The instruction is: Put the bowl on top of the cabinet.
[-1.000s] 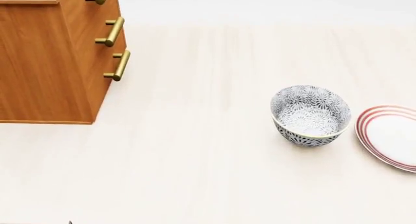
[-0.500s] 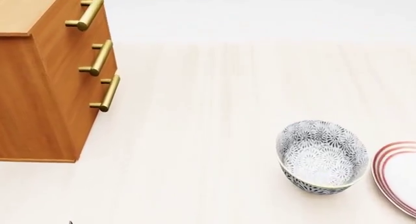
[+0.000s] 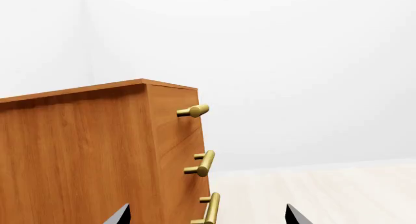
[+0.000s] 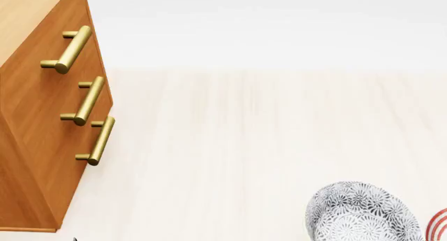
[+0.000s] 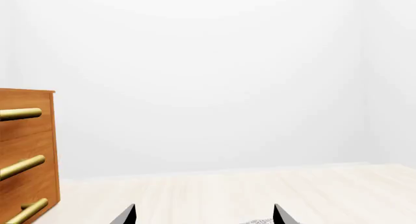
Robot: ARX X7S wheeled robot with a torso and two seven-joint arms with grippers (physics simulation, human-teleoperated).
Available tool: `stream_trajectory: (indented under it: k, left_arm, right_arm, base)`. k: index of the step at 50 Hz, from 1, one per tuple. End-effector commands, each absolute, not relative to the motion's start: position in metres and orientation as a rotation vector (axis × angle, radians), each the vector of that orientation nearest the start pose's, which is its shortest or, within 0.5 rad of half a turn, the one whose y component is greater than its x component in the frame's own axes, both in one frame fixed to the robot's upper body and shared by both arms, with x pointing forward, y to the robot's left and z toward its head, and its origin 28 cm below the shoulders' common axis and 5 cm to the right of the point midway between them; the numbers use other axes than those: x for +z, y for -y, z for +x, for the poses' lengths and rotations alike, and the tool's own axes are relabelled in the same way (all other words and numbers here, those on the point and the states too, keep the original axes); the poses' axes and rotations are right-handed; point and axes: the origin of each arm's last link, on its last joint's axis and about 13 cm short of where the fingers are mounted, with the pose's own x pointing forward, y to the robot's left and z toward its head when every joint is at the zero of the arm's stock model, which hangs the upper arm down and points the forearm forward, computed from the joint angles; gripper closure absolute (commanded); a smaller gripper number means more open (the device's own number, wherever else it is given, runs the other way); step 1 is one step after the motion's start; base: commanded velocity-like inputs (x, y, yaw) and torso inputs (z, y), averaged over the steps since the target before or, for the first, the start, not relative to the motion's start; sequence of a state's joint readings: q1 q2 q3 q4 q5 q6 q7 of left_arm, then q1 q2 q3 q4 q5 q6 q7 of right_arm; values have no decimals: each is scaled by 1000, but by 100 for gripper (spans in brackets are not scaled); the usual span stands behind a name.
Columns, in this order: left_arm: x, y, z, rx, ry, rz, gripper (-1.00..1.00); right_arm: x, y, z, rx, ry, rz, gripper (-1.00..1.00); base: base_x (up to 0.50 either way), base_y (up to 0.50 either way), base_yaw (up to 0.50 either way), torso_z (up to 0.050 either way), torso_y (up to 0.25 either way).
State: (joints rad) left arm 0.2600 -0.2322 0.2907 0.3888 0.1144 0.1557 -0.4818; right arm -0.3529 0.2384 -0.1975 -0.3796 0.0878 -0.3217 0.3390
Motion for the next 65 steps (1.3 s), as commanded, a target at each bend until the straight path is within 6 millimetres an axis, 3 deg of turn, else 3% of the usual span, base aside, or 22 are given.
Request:
stream_trajectory:
  k: [1, 12, 37, 48, 60, 62, 65]
  left_arm:
    - [52, -189, 146, 115, 308, 140, -100]
    - [52, -189, 147, 113, 302, 137, -100]
    - [51, -189, 147, 112, 299, 137, -100]
    - [51, -190, 149, 112, 296, 136, -100]
    - [49, -190, 151, 108, 287, 135, -100]
    - [49, -190, 151, 109, 285, 135, -100]
    - [49, -189, 152, 108, 284, 137, -100]
  right_arm:
    - [52, 96, 129, -60, 310, 30, -100]
    - [51, 96, 130, -89, 321, 13, -100]
    - [56, 96, 127, -172, 353, 13, -100]
    - [75, 111, 130, -511, 278, 249, -100]
    - [76, 123, 129, -545, 274, 418, -100]
    - [73, 130, 127, -463, 275, 484, -100]
    - [72, 135, 128, -541, 255, 534, -100]
  base:
    - [406, 0, 0, 0, 0]
    - [271, 0, 0, 0, 0]
    - [2, 0, 0, 0, 0]
    - [0, 0, 0, 0, 0]
    - [0, 0, 0, 0, 0]
    - [0, 0, 0, 0, 0]
    - [0, 0, 0, 0, 0]
